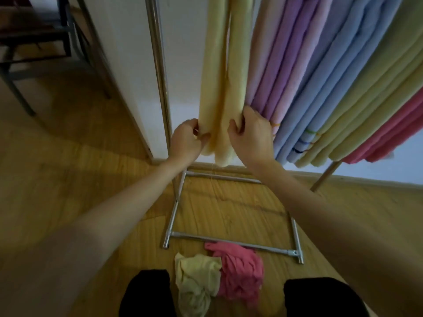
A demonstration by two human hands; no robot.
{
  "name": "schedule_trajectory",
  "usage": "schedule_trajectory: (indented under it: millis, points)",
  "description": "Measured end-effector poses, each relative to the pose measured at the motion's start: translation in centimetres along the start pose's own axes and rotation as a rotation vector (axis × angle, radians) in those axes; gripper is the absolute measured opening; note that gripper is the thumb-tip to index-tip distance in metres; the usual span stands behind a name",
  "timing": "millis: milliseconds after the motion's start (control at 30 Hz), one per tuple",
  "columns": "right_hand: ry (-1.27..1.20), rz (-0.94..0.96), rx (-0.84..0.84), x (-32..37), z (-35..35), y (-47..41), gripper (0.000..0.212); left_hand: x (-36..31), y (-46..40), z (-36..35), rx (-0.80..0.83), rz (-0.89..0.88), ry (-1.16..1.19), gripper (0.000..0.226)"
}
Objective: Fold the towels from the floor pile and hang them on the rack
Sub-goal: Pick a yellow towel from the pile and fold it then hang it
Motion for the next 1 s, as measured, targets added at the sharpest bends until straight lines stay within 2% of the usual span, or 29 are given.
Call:
schedule_trajectory:
  millis: [67,233,367,433,567,667,733,833,1000]
  points:
    - [0.025,0.012,0.056,-1.1,-1.2,1.4,0.013,1.3,0.9,-0.7,-0.002,0.024,-0.008,0.013]
    - [-0.010,0.026,0.225,-4.3,-4.6,6.1,0.012,4.4,5.4,-2.3,0.044,-0.079,-0.039,0.010]
    - [-0.019,-0.016,0.399,-7.0,-6.9,10.9,0.040,8.5,9.0,-3.8,0.201,-0.084,-0.105,0.015]
    - [0.000,-0.052,0.512,-8.6,-8.3,14.3,0.043,11.2,10.8,-5.4,0.287,-0.019,-0.142,0.017]
    - [0.074,-0.197,0.887,-12.7,-11.4,22.5,0.055,16.8,15.0,-10.2,0.480,0.255,-0.193,0.015]
    - [0.089,-0.284,1.109,-16.0,-13.6,28.7,0.055,20.4,18.7,-13.9,0.655,0.415,-0.247,0.018]
    - [0.106,-0.339,1.189,-17.7,-14.8,32.1,0.053,22.6,21.2,-16.1,0.765,0.483,-0.273,0.020]
    - [0.112,-0.387,1.303,-19.5,-16.5,36.4,0.060,25.4,24.4,-18.7,0.885,0.560,-0.326,0.016]
    - [-0.023,-0.527,1.355,-21.3,-19.7,42.1,0.061,29.2,29.0,-22.0,1.032,0.590,-0.384,0.018]
Point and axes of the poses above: each hand's wrist, its own y-axis away from the middle knuckle, its own z-axis out of the back of the hand, x = y × z, the point moved 2 cm from there along -y, towards the middle knuckle, and after that the axes turned 1 degree about -y, right-handed, at the moved point
